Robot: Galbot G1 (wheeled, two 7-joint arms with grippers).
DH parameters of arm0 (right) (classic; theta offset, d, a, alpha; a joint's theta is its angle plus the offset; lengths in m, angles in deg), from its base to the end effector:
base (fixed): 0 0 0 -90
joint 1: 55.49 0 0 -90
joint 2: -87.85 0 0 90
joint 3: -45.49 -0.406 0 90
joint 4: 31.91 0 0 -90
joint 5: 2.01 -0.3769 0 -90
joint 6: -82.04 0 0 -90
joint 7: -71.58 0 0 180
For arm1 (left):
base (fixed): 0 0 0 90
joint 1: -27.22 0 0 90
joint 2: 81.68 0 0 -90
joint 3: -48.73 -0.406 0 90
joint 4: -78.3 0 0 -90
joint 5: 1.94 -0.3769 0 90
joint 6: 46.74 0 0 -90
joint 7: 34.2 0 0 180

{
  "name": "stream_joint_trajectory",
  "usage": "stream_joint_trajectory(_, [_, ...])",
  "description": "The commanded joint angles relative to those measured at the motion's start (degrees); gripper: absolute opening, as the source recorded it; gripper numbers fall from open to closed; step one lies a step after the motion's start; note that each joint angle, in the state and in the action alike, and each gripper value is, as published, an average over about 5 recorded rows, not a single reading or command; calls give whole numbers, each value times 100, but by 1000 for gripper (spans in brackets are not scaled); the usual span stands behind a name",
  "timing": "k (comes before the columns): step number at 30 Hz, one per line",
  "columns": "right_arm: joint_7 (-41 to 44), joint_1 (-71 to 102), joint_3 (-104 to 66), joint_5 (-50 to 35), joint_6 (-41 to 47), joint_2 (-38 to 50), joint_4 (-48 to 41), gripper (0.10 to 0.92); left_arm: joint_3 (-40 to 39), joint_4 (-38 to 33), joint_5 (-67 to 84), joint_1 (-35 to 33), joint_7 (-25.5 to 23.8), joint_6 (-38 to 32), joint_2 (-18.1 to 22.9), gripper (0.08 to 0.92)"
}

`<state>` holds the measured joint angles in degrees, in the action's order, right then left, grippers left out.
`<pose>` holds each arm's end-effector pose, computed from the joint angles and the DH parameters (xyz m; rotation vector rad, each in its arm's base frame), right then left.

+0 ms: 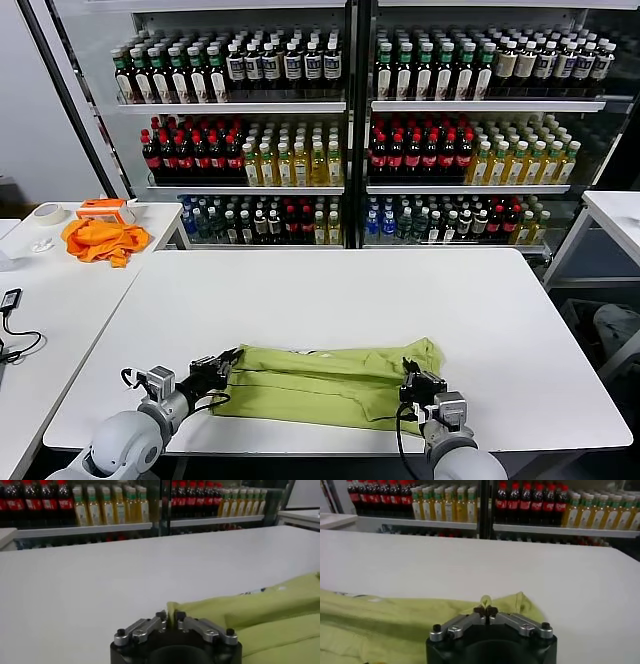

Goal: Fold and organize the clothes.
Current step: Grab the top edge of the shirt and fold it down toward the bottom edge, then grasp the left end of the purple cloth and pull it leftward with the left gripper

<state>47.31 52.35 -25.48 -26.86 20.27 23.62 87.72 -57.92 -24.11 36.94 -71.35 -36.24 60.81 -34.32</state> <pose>0.2200 0.0007 -0.3274 0.1409 -2.6849 0.0999 0.3024 0.1426 -0.3596 -0.5322 -2.6116 -0.0724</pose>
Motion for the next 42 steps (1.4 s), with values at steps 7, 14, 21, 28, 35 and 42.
stream_joint_trajectory(7, [29, 423, -306, 263, -118, 0, 666, 474, 49, -740, 350, -185, 1466, 218, 155, 454])
stream_joint_trajectory(14, [39, 533, -565, 405, -190, 7, 917, 673, 12, -953, 690, -609, 2528, 358, 431, 653])
stream_joint_trajectory(21, [35, 531, -594, 407, -245, 0, 762, 814, -29, -887, 724, -696, 2638, 412, 609, 809])
stream_joint_trajectory(28, [23, 532, -624, 411, -253, 51, 700, 823, -68, -804, 684, -772, 2745, 576, 735, 822])
stream_joint_trajectory(35, [18, 506, -624, 424, -265, 48, 664, 823, -141, -889, 682, -857, 2636, 540, 796, 719])
stream_joint_trajectory(42, [19, 504, -644, 441, -264, 36, 632, 823, -193, -836, 630, -773, 2588, 530, 883, 520])
